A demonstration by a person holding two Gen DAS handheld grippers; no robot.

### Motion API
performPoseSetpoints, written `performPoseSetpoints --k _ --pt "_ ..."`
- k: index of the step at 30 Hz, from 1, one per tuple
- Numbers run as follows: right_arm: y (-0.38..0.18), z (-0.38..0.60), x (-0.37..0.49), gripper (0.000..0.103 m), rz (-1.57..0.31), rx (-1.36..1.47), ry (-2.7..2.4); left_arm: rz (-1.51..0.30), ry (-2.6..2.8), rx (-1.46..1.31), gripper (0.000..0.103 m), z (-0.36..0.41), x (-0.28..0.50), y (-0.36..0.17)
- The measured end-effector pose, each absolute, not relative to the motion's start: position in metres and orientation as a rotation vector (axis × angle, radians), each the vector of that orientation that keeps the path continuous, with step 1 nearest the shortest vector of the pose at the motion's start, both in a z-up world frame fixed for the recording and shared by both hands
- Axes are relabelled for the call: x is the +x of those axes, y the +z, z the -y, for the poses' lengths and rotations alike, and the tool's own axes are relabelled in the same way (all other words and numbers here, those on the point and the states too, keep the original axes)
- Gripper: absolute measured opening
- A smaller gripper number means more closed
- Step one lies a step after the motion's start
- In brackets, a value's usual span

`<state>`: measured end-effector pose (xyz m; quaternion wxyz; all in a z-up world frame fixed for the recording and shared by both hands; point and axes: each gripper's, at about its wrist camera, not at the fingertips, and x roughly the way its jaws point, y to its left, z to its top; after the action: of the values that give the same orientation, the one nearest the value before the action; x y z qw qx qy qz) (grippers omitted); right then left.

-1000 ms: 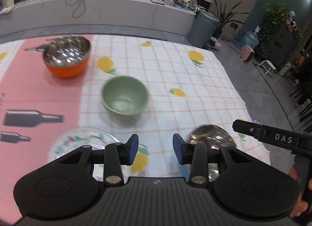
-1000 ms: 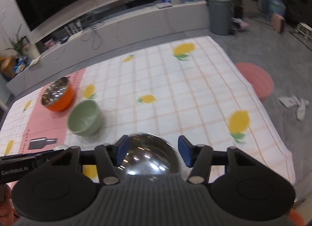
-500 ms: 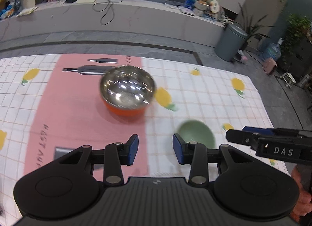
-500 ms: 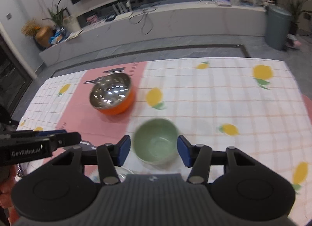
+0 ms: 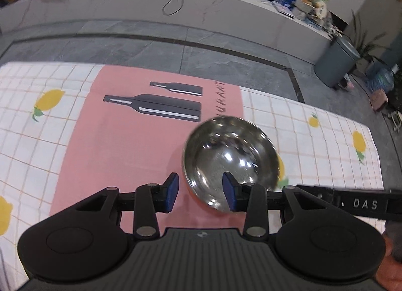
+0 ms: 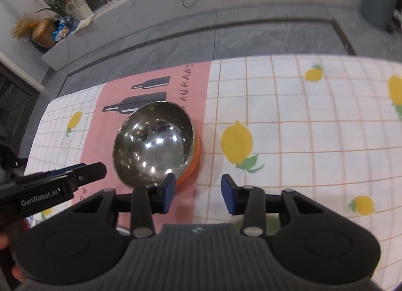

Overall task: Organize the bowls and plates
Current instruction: 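Carry the blue bowl with both grippers toward the orange steel bowl, then lower the blue bowl into the orange steel bowl with both grippers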

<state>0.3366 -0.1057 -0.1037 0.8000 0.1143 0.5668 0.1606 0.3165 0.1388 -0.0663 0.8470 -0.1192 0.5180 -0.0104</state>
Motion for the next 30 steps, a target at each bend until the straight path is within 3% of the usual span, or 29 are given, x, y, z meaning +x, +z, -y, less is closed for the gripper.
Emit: performPoseSetpoints --k 9,16,19,30 --pt "-0.131 0.085 0.376 0.029 -1.305 0.301 0.323 -1.127 -0.008 -0.350 0.027 -0.152 0.341 -0.101" --pt "-0.137 0.076 0.383 0.009 -1.322 0.280 0.313 -1.140 0.013 -0.309 0.013 -0.150 0.347 -0.108" --pt "-0.138 0.075 0.384 0.007 -1.323 0.270 0.305 -1.146 0.024 -0.303 0.006 -0.150 0.346 -0.107" --pt "-0.124 0.073 0.374 0.005 -1.313 0.251 0.319 -1.131 0.036 -0.252 0.006 -0.145 0.328 -0.082"
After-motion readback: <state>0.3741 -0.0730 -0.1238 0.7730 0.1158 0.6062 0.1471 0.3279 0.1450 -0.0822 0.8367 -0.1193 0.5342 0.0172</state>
